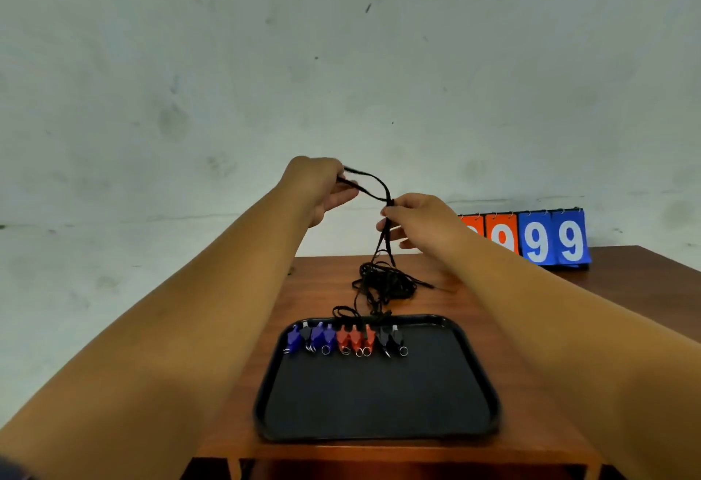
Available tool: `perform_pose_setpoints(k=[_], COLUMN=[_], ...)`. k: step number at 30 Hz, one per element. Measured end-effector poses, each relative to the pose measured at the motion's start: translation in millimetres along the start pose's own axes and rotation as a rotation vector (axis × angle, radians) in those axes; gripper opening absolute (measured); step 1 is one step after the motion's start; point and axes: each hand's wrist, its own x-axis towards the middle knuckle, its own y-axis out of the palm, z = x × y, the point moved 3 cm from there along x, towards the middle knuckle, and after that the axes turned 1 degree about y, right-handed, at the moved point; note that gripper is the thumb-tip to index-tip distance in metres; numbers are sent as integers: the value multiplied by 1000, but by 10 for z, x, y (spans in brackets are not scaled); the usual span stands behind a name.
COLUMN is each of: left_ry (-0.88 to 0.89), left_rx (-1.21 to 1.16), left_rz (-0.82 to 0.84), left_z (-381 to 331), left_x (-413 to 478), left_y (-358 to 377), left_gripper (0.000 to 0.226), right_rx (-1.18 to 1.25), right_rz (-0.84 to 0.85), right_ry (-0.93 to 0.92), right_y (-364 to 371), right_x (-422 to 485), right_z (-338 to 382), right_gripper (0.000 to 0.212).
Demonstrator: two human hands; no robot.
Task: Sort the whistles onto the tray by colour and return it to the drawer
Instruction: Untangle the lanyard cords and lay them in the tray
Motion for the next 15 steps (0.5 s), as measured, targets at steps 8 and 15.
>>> perform_pose_setpoints(k=[8, 15], left_ry=[291, 237], left_rx=[742, 735], left_rz=[131, 397], left_z=[79, 360], left_x=[-306, -631], left_y=[27, 252], left_gripper=[33, 31], right_rx=[207, 318], right_rz=[7, -122], right_ry=[1, 169], right_y=[-195, -300], right_x=[-168, -231], right_z=[118, 44], right_gripper=[20, 18])
